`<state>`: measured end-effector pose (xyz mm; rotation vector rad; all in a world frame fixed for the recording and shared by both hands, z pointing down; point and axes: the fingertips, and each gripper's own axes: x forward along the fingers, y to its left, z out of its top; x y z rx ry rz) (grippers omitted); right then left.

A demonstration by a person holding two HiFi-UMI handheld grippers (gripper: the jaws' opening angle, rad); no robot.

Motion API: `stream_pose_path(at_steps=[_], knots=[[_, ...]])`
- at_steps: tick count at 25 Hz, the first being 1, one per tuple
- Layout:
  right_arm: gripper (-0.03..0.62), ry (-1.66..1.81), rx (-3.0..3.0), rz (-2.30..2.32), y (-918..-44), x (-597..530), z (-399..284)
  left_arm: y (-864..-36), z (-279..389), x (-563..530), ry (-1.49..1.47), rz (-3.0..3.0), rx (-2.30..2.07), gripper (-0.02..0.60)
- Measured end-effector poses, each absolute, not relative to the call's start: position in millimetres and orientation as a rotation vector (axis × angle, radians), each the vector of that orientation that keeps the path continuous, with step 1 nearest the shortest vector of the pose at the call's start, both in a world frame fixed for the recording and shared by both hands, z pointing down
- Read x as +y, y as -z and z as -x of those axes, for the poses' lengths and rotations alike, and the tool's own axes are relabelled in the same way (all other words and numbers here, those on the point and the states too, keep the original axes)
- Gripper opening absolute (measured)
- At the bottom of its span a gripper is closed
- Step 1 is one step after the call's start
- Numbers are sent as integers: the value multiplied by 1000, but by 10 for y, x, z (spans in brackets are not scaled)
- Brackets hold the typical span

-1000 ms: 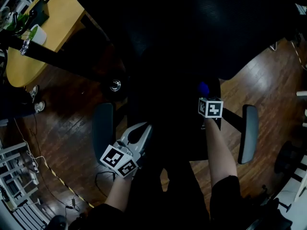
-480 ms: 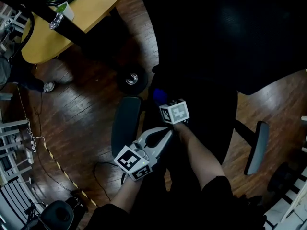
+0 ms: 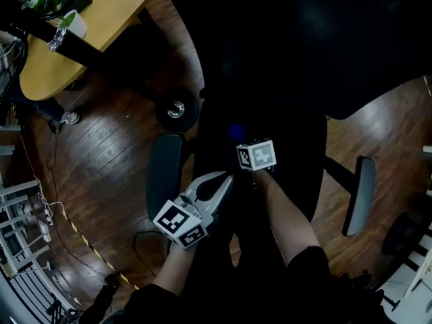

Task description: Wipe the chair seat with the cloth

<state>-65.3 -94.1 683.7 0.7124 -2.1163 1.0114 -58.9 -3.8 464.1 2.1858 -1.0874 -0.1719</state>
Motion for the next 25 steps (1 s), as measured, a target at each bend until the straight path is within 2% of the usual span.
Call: stream_pose_path(at_steps=[9, 13, 20, 25], knots=[[38, -1060, -1888, -1019, -6907, -1010, -1104, -4857, 448, -65, 103, -2183, -1051, -8], [38, -1034, -1811, -1089, -6855, -957, -1630, -4843, 324, -40, 93, -2189, -1021, -8], [39, -1045, -1808, -1126, -6954, -932, -1845, -4825, 200, 12, 85, -2214, -1007, -8], [40, -1006, -1823, -1107, -6859, -956, -1639, -4822, 248, 118, 110, -2187, -1028, -8]])
